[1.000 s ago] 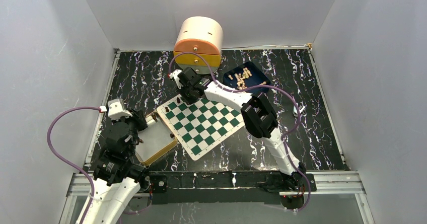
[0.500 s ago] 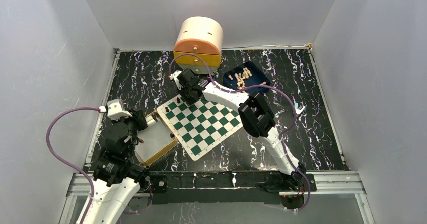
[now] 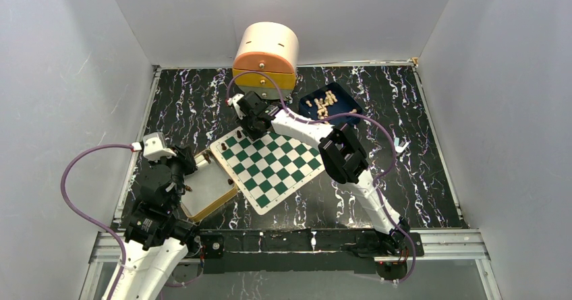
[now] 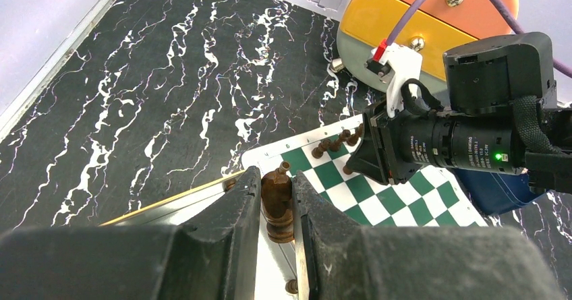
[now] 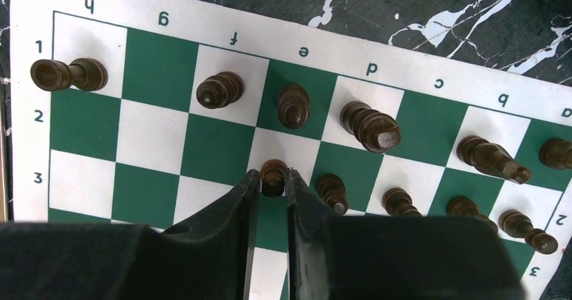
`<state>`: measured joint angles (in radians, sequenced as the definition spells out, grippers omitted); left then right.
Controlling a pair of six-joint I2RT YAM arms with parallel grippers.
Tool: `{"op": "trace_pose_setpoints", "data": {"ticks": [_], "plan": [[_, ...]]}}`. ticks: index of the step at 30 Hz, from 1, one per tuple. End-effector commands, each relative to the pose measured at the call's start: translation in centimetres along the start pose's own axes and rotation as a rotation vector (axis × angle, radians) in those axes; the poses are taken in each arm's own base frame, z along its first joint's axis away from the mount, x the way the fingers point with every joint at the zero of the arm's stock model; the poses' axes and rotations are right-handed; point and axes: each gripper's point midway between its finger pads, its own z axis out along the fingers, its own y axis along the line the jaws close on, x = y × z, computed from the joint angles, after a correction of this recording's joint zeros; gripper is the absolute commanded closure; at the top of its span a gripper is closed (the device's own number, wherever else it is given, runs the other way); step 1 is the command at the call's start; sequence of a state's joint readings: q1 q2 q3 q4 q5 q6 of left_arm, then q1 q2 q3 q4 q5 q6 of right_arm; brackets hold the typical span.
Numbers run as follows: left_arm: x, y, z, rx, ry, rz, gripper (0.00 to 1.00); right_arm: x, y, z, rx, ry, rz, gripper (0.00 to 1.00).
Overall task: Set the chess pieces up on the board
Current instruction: Place the chess piece on the chessboard.
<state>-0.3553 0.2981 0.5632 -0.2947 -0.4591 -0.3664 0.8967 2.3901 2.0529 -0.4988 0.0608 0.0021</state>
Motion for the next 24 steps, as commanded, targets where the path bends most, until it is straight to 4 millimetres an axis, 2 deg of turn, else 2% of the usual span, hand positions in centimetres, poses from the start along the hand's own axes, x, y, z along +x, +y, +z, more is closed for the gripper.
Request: {"op": "trace_pose_setpoints", "data": {"ticks": [1, 6, 11, 19, 23, 24], "plan": [[-0.7, 0.0, 0.0, 0.000, -0.028, -0.006, 1.00, -1.9, -0.5, -0.1, 0.012, -0.048, 0.022, 0.68], [-0.6, -0.3, 0.2, 0.016, -0.025, 0.002, 1.00, -3.2, 0.1, -1.4, -0.019, -0.081, 0.029, 0.61], [-0.5, -1.1, 0.5, 0.050, -0.023, -0.006, 1.00, -5.6, 0.6, -4.3, -0.051, -0.144, 0.037, 0.52], [-1.9, -4.2, 0.8, 0.126, 0.014, -0.167, 1.00, -9.5, 1.9, -12.1, -0.166, -0.321, 0.049, 0.43], [-3.0, -6.1, 0.5, 0.190, 0.026, -0.289, 1.00, -10.1, 5.0, -16.8, -0.335, -0.481, -0.074, 0.38], [-3.3, -6.6, 0.4, 0.208, 0.029, -0.317, 1.00, -9.3, 5.7, -17.9, -0.376, -0.524, -0.109, 0.38]]}}
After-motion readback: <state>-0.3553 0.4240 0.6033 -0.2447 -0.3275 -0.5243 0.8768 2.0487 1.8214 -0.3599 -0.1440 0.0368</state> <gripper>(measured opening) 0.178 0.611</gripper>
